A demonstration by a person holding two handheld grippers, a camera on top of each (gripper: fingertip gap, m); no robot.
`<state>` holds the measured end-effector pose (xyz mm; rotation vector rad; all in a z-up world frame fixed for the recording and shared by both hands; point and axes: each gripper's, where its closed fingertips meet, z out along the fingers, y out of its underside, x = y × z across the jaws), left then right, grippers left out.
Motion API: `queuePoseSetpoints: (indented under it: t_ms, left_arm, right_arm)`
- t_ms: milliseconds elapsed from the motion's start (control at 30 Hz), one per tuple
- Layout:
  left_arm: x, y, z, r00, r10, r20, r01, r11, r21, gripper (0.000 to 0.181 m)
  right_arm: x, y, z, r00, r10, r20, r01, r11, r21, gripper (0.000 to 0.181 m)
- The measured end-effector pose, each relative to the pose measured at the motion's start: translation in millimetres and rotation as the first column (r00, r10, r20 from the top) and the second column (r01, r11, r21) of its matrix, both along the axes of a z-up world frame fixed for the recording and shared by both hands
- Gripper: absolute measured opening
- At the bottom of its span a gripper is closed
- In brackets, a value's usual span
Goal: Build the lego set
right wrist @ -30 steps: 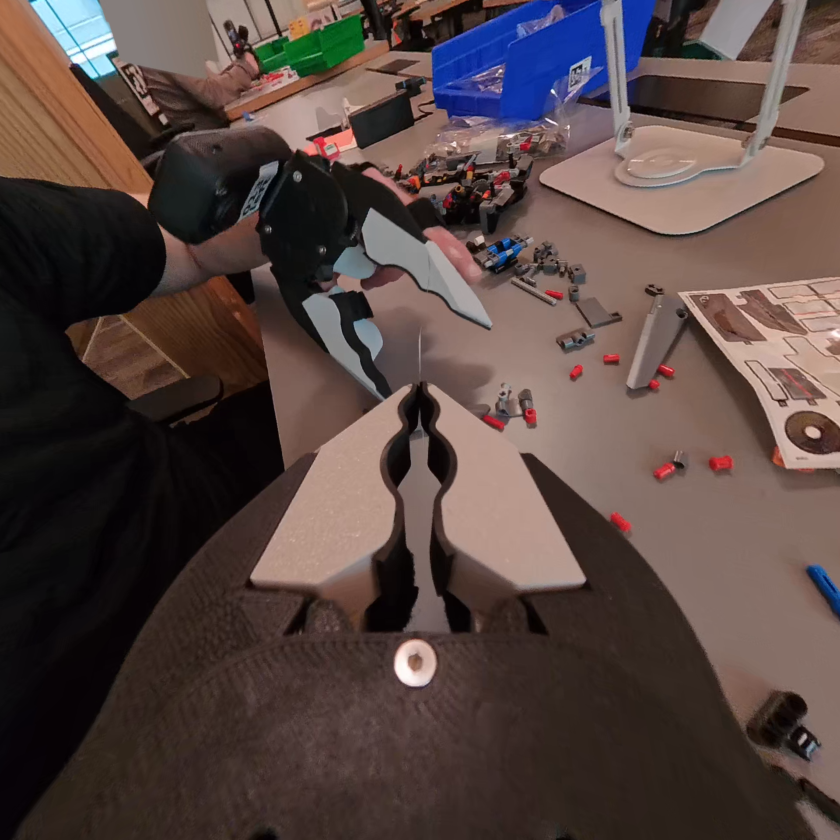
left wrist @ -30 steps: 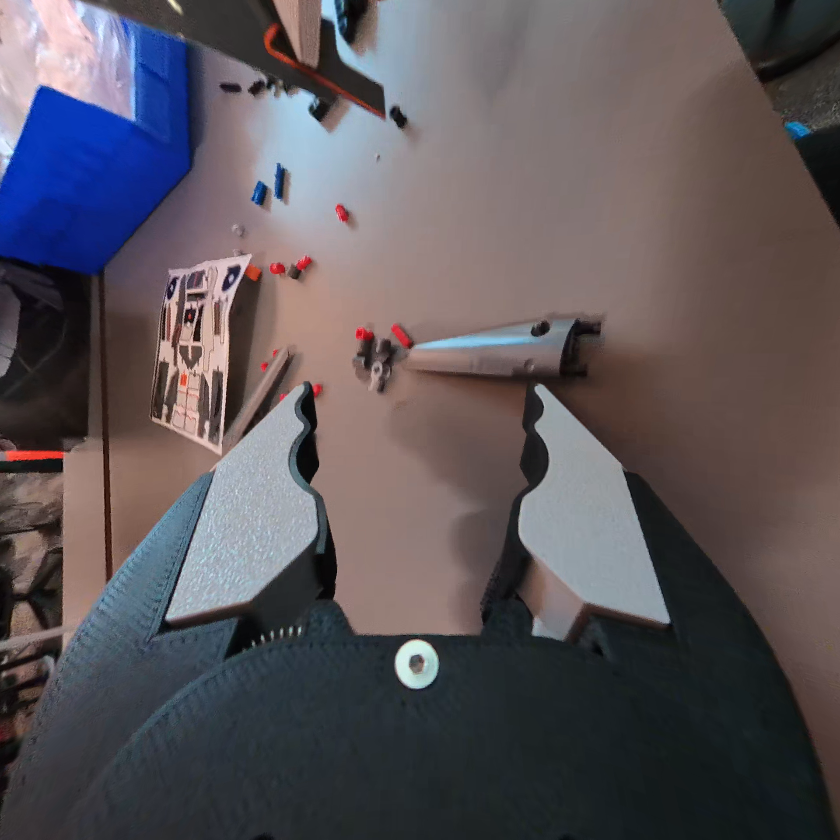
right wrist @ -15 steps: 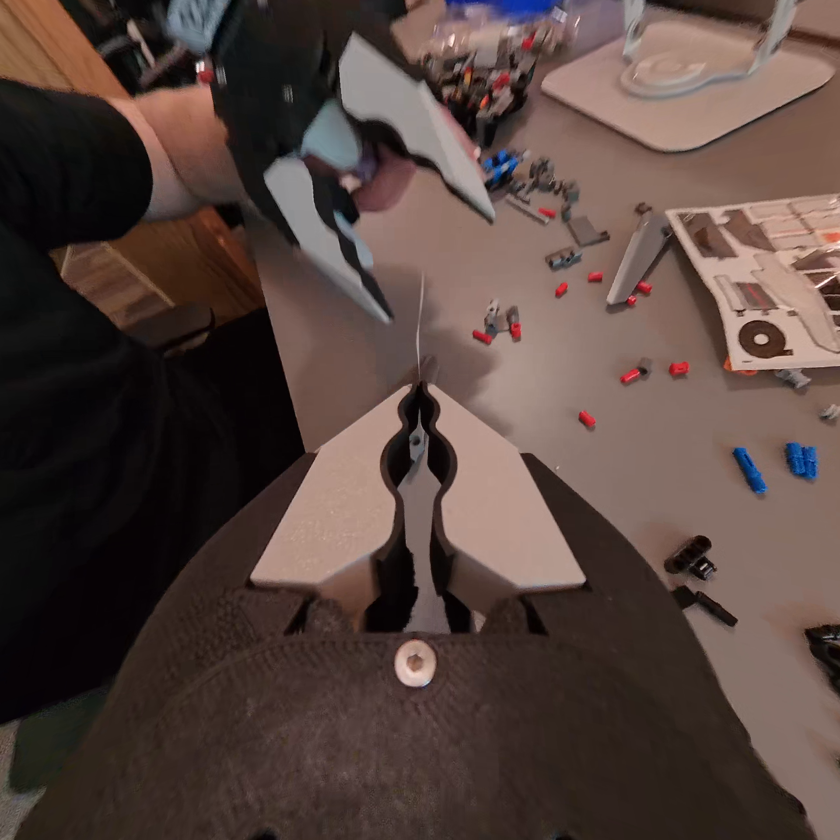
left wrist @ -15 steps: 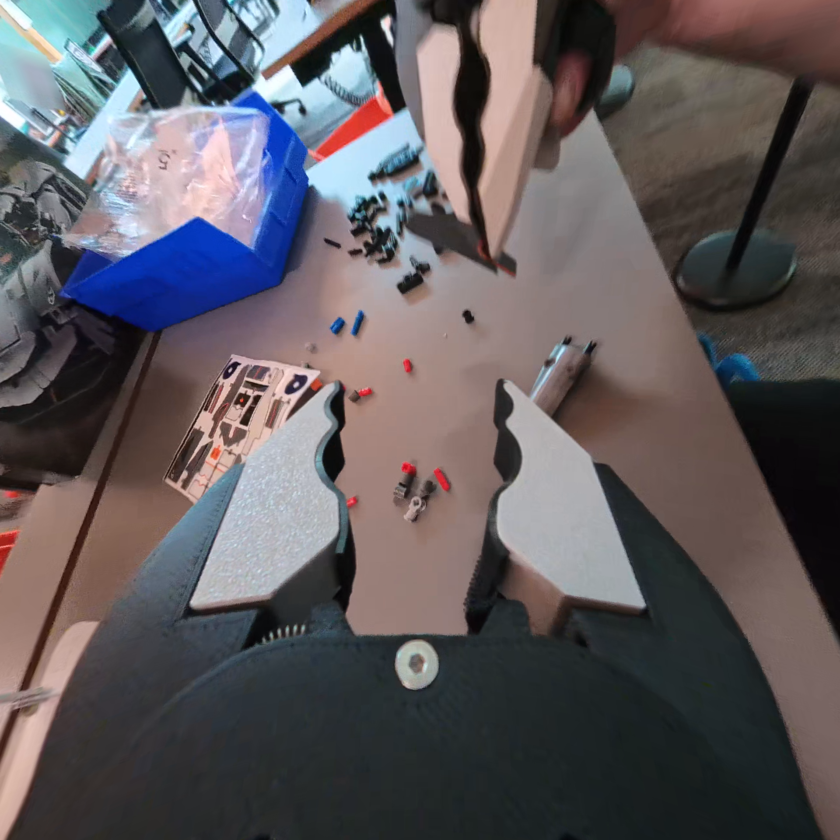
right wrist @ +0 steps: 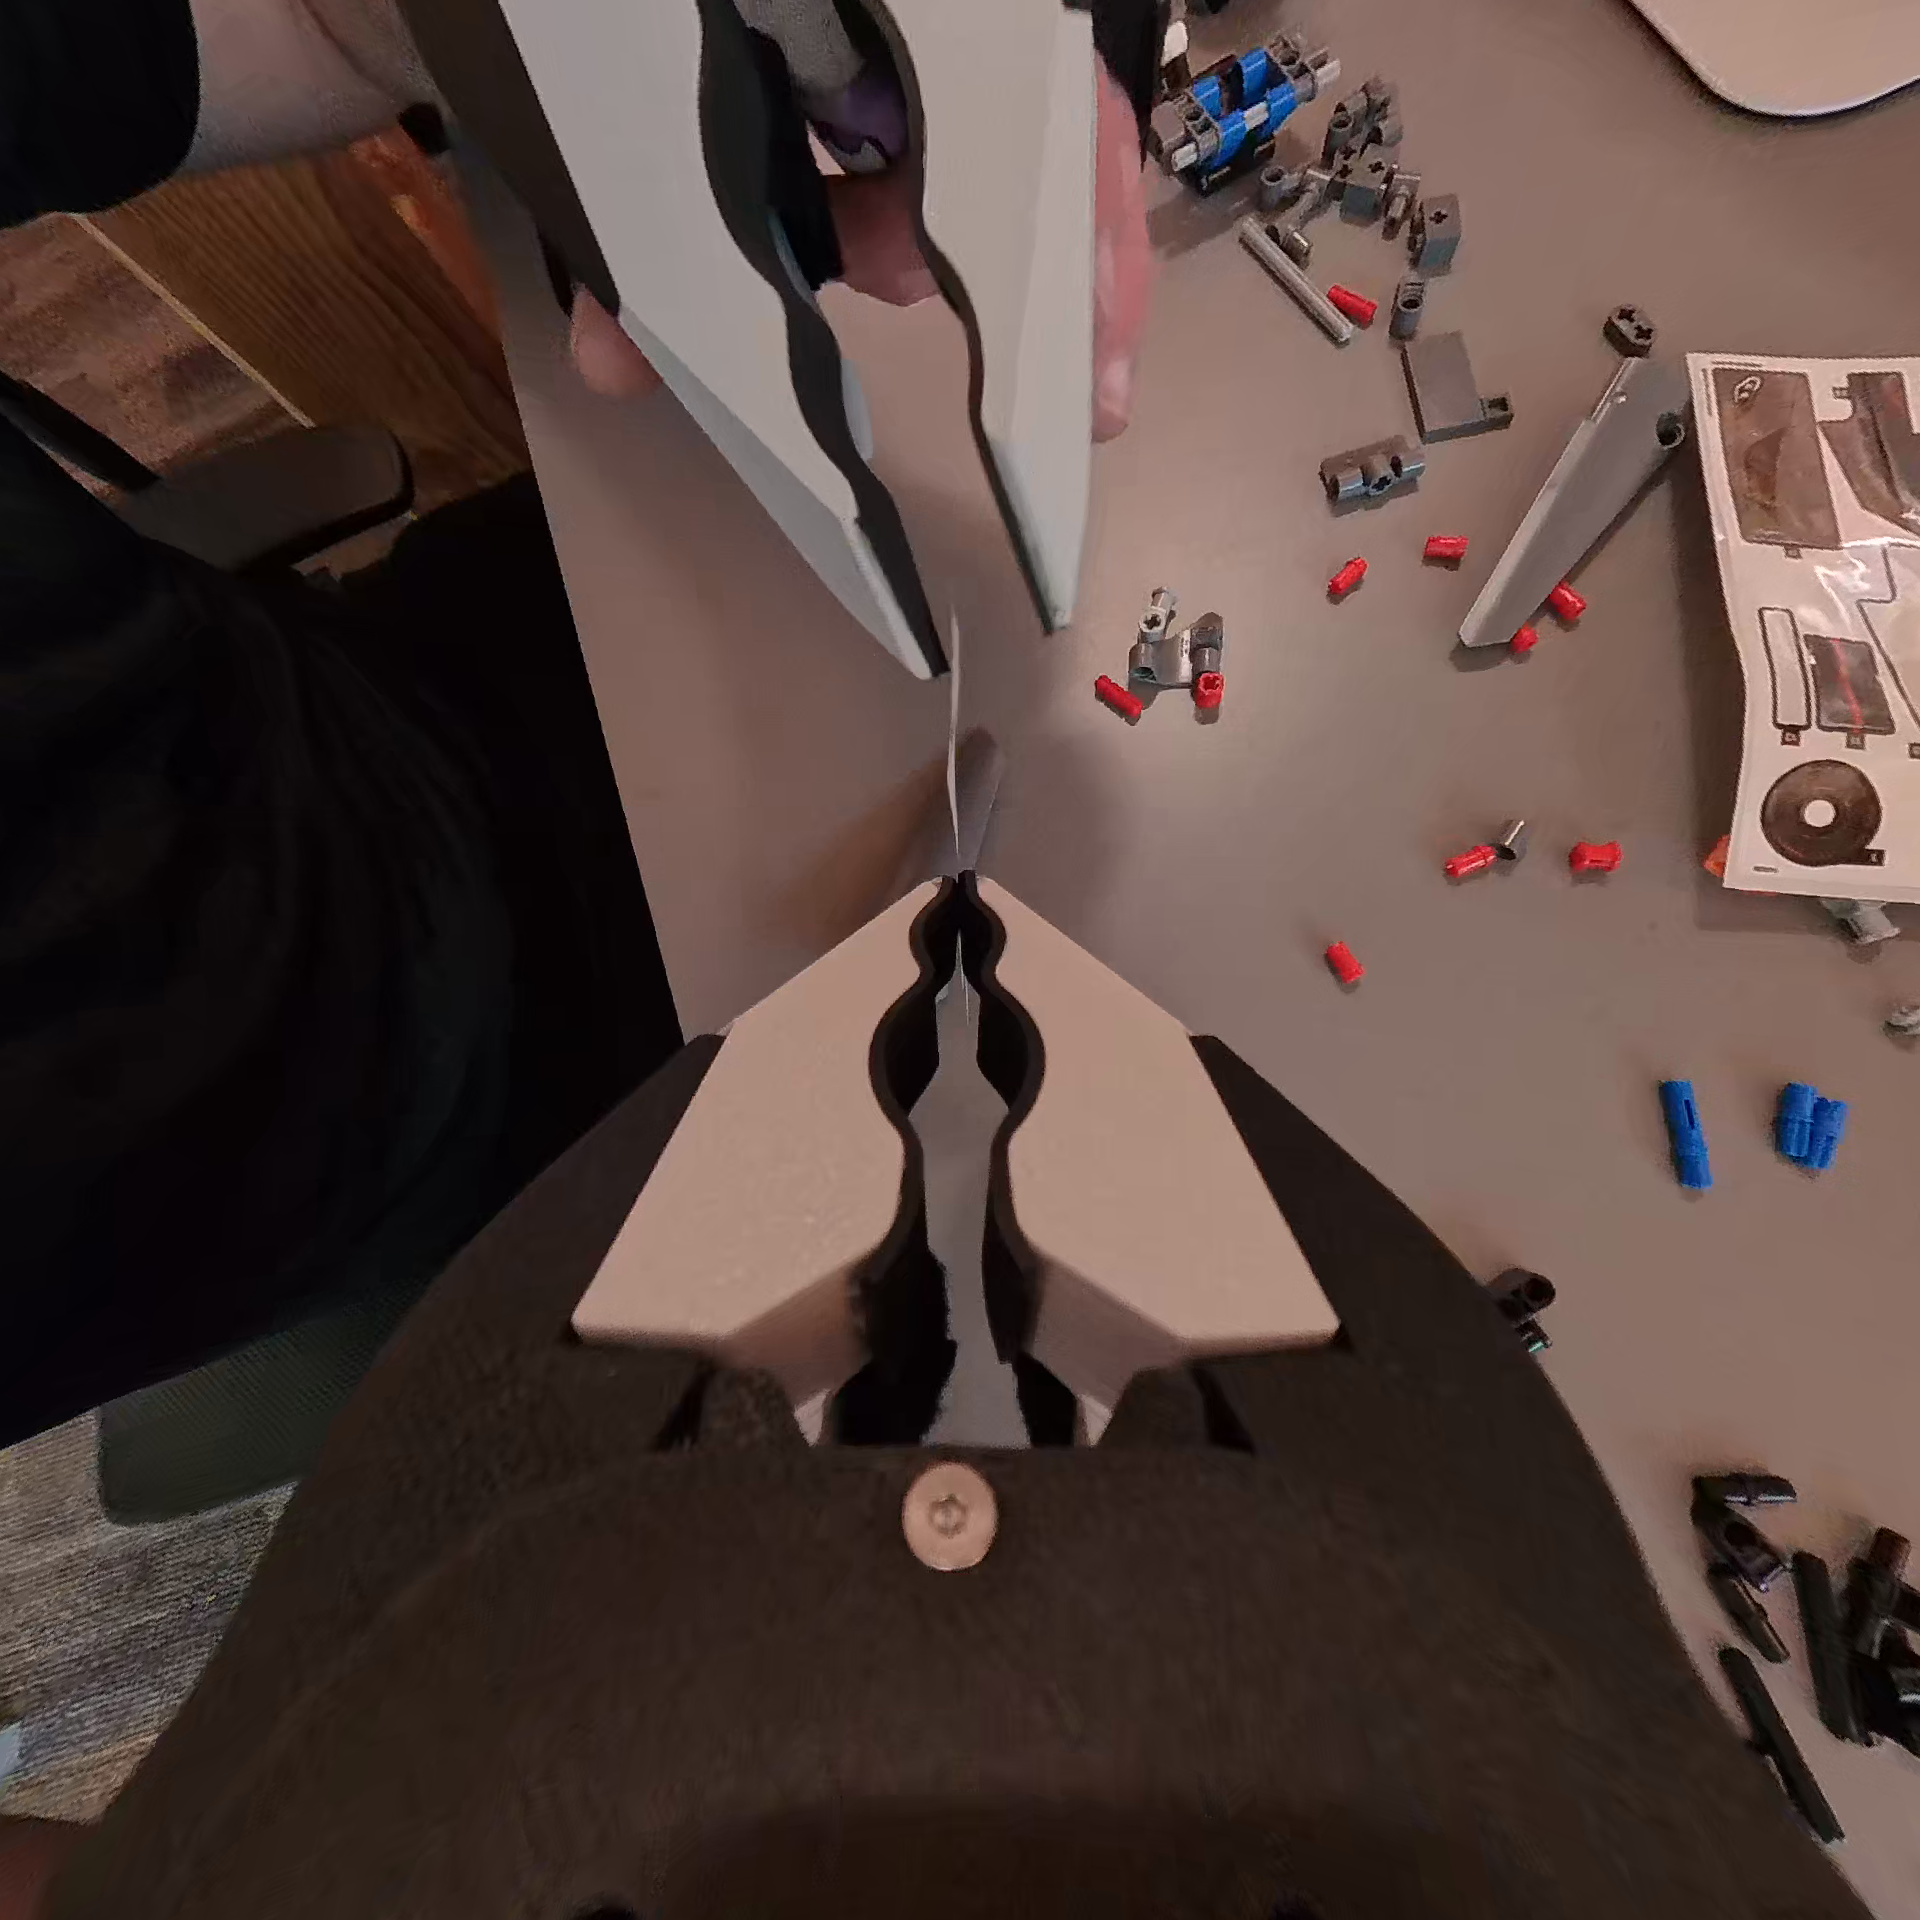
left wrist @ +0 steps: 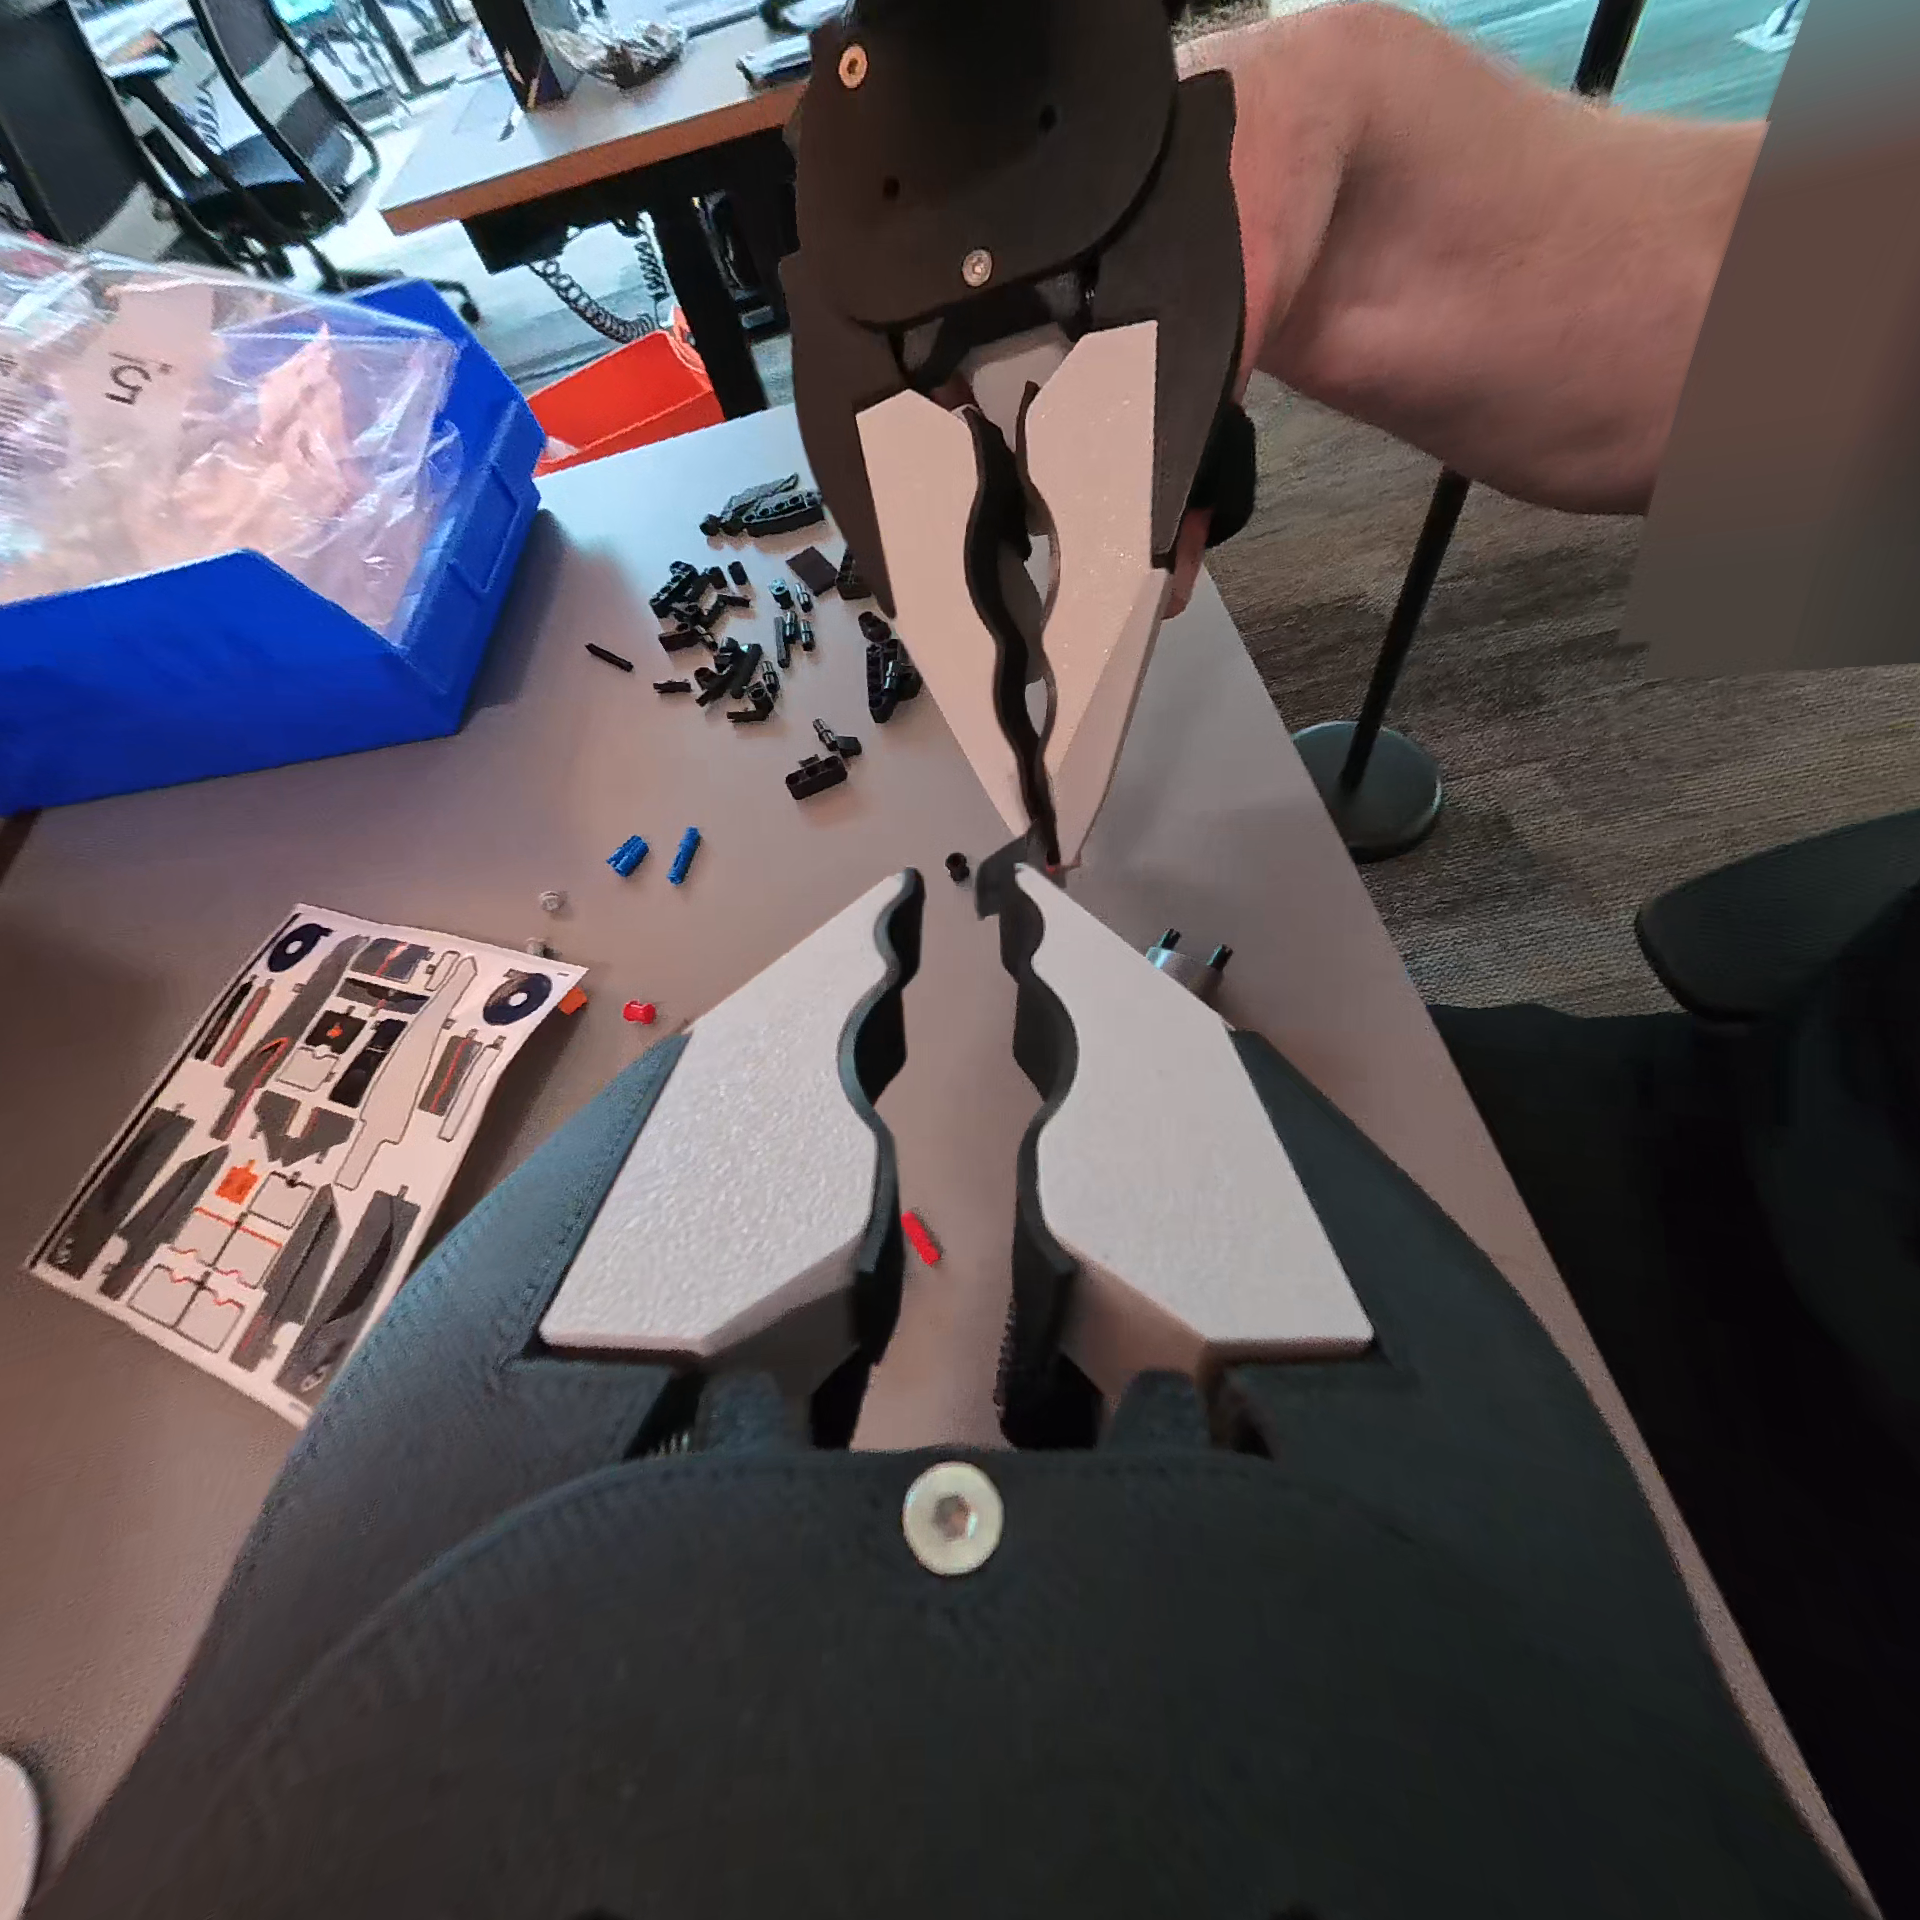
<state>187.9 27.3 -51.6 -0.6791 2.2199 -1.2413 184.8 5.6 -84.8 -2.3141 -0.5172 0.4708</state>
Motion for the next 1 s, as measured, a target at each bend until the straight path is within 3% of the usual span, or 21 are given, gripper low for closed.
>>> queuePoseSetpoints:
  t_ms: [67,233,333,533,667,800,933,1000]
  left_arm:
    - [1.0,0.7,-1.9,1.000,-0.004,-0.011,0.004,1.000,-0.013,0.000]
    - [-1.7,3.5,6.4,0.999,-0.032,-0.018,0.031,0.996,-0.084,0.000]
    - [2.3,9.7,12.5,0.999,-0.004,-0.042,-0.003,0.987,-0.161,0.000]
    - [6.2,15.5,27.0,0.997,-0.011,-0.072,-0.012,0.949,-0.316,0.000]
    - [5.6,13.6,34.5,0.997,-0.029,-0.073,0.001,0.935,-0.356,0.000]
    - [4.1,8.5,33.3,0.992,-0.058,-0.113,0.006,0.909,-0.417,0.000]
    - [4.0,5.5,34.0,0.986,-0.074,-0.151,-0.010,0.871,-0.491,0.000]
    - [4.7,5.2,35.8,0.982,-0.081,-0.169,-0.022,0.845,-0.534,0.000]
  right_arm:
    - [-0.6,1.5,0.5,1.000,0.001,-0.006,-0.001,1.000,-0.001,0.000]
    - [3.3,8.8,5.7,0.999,-0.047,-0.024,0.048,0.998,0.036,0.001]
    - [12.4,15.7,24.0,0.991,-0.125,-0.035,0.129,0.981,0.147,0.036]
    - [31.3,13.0,44.2,0.955,-0.283,0.086,0.242,0.914,0.325,0.056]
    - [36.8,5.1,56.6,0.938,-0.326,0.115,0.250,0.869,0.426,0.050]
    - [24.2,-1.2,55.1,0.933,-0.321,0.164,0.224,0.872,0.435,0.045]
    - [25.1,-1.0,49.1,0.847,-0.404,0.346,0.193,0.840,0.507,0.046]
    - [20.6,2.5,49.8,0.757,-0.459,0.465,0.149,0.815,0.560,0.051]
